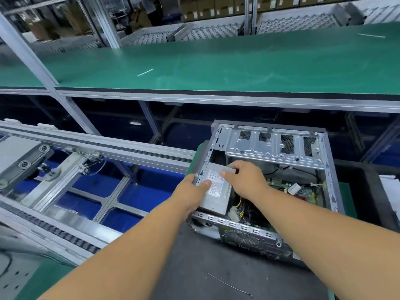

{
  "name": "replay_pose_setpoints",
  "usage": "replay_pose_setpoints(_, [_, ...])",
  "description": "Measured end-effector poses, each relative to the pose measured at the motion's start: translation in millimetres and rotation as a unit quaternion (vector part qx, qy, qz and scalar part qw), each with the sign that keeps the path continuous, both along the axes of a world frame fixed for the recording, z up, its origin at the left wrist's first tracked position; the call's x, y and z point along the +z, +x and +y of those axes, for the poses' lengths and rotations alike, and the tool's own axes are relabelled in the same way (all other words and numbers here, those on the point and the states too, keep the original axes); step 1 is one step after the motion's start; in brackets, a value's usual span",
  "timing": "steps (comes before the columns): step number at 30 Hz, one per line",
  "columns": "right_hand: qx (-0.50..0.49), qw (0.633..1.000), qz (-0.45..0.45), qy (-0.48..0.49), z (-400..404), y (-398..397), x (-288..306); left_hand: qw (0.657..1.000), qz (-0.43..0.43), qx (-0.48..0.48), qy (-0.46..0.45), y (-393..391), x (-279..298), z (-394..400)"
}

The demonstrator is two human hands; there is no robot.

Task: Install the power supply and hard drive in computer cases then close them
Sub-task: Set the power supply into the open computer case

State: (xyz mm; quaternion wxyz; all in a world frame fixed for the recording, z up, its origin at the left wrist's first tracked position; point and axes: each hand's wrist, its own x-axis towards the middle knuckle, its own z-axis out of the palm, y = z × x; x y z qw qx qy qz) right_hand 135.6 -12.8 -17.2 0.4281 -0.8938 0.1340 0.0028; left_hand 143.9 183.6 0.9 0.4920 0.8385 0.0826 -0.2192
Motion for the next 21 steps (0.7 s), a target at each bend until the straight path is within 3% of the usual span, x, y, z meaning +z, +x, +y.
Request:
replay_pose_setpoints(3, [0.030, 0.994, 0.058, -0.091, 0.7, -2.6, 28.2, 0.999, -0.018, -0.022, 0.027, -6.1, 3.9, 0.9])
replay_pose_setpoints(5, [0.003, 0.997, -0.012, -0.075, 4.8, 0.5, 57.6, 0.998, -0.032, -0.036, 0.046, -10.0, 1.2, 1.9])
replay_pose_setpoints(6, [-0.010, 0.996, -0.079, 0.039, 8.6, 1.6, 74.5, 0.998, -0.034, -0.041, 0.045, -11.2, -0.4, 2.4])
replay_pose_setpoints(7, [-0.009, 0.972, -0.151, 0.180, 13.2, 2.6, 90.9, 0.998, -0.033, -0.044, 0.041, -11.7, -1.7, 2.7])
replay_pose_setpoints(8, [-0.008, 0.927, -0.206, 0.313, 17.1, 2.9, 104.1, 0.998, -0.029, -0.045, 0.038, -11.7, -2.0, 2.7])
replay_pose_setpoints(10, [0.017, 0.856, -0.274, 0.438, 27.2, 5.1, 110.9, 0.998, -0.028, -0.044, 0.041, -11.0, -0.1, 2.7])
replay_pose_setpoints(12, [0.034, 0.892, -0.257, 0.372, 47.6, 5.5, 89.4, 0.998, -0.031, -0.043, 0.046, -11.1, 2.1, 3.2])
replay_pose_setpoints(14, [0.041, 0.934, -0.176, 0.307, 64.5, 6.0, 52.2, 0.999, -0.012, -0.042, 0.028, -11.3, 3.6, 6.1])
replay_pose_setpoints(19, [0.047, 0.932, -0.111, 0.341, 62.7, 8.2, 44.4, 0.998, 0.036, -0.043, -0.042, -10.4, 3.2, 13.8])
replay_pose_setpoints(21, [0.060, 0.896, -0.142, 0.416, 55.8, 14.2, 63.6, 0.996, 0.039, -0.048, -0.061, -9.7, -0.4, 16.3])
